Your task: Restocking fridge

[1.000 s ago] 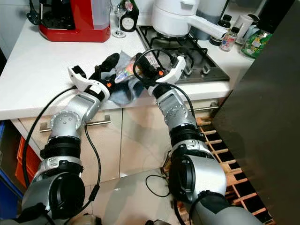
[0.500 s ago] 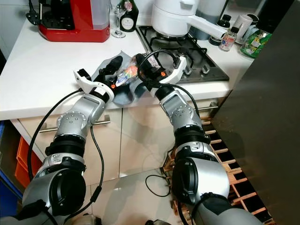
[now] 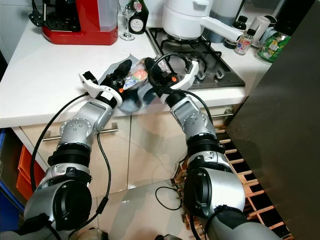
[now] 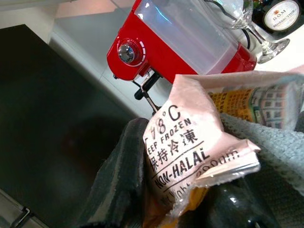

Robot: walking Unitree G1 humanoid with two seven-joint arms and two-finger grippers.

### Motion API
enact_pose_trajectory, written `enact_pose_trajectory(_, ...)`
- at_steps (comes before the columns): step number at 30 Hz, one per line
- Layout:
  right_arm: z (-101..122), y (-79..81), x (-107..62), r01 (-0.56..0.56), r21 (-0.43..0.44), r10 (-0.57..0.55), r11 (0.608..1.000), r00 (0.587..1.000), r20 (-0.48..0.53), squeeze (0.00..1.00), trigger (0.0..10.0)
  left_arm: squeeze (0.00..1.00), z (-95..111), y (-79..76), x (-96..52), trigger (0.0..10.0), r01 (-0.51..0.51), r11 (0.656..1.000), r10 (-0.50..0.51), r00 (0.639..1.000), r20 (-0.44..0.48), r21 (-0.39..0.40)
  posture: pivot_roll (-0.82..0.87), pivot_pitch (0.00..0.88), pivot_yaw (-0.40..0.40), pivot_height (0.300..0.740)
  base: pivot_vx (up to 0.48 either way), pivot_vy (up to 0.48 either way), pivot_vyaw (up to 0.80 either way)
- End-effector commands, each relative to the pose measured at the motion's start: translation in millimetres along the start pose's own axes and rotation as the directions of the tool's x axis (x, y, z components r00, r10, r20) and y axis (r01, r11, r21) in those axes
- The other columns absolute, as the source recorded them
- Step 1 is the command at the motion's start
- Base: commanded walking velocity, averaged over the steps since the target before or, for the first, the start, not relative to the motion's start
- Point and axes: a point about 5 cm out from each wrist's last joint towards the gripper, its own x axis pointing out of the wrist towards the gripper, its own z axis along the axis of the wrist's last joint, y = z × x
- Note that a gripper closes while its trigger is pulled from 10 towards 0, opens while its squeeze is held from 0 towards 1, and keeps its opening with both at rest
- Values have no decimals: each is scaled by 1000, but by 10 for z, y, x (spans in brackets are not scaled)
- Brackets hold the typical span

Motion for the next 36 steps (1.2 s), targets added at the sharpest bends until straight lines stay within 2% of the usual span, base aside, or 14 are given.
enact_pose_trajectory(1,-30,-9,-4,-2,23,3,1000,1000,-20,0,0,0,-446,-147,84,0,58,997,-63,988,-143,-42,-80,0,-121,740,0,0,0)
enact_pose_trajectory(9,-88,-77,-44,30,-84,-36,996,997,-65,0,0,0,-384,-148,33,0,57,998,-52,984,-172,28,-59,0,-116,740,0,0,0)
enact_pose_trajectory(10,-120,-84,-36,46,-203,-66,978,994,-91,0,10000,0,-352,-126,19,0,51,998,-42,985,-166,49,-51,0,-114,740,0,0,0)
enact_pose_trajectory(13,-110,-107,-34,85,-297,-112,951,991,-75,0,10000,0,-309,-96,0,0,36,997,-24,988,-155,75,-49,0,-114,740,0,0,0)
enact_pose_trajectory(14,-79,-130,-41,122,-343,-148,931,988,-50,247,10000,0,-296,-87,-6,0,30,996,-17,988,-153,84,-42,0,-116,740,0,0,0)
enact_pose_trajectory(15,-79,-130,-41,122,-343,-148,931,988,-50,247,10000,0,-296,-87,-6,0,30,996,-17,988,-153,84,-42,0,-116,740,0,0,0)
enact_pose_trajectory(16,-54,-145,-45,147,-435,-181,888,983,-38,1000,10000,0,-281,-74,-11,0,26,995,-12,989,-149,98,-42,0,-115,740,0,0,0)
enact_pose_trajectory(17,-17,-152,-46,173,-497,-206,851,979,-12,1000,10000,0,-263,-46,-14,0,11,994,5,990,-142,109,-42,0,-115,740,0,0,0)
enact_pose_trajectory(18,63,-193,-70,247,-644,-285,724,957,47,1000,10000,0,-231,27,-14,0,-29,988,49,990,-131,151,-43,0,-115,740,0,0,0)
enact_pose_trajectory(20,114,-284,-136,322,-745,-376,585,921,102,1000,10000,0,-194,96,-6,0,-68,976,94,989,-115,209,-39,0,-117,740,0,0,0)
enact_pose_trajectory(24,106,-352,-189,331,-805,-427,493,898,107,1000,10000,0,-166,115,17,0,-82,968,110,988,-107,236,-39,0,-117,740,0,0,0)
enact_pose_trajectory(26,160,-384,-230,353,-861,-456,366,874,165,1000,10000,0,-135,118,41,0,-91,962,119,988,-96,259,-34,0,-118,740,0,0,0)
enact_pose_trajectory(32,337,-146,-83,354,-910,-315,216,907,278,1000,10000,0,-89,100,56,0,-85,953,112,991,-78,290,-36,0,-111,740,0,0,0)
enact_pose_trajectory(36,367,-75,-40,357,-914,-270,195,915,300,1000,10000,0,-95,131,61,0,-94,949,121,990,-73,300,-41,0,-109,740,0,0,0)
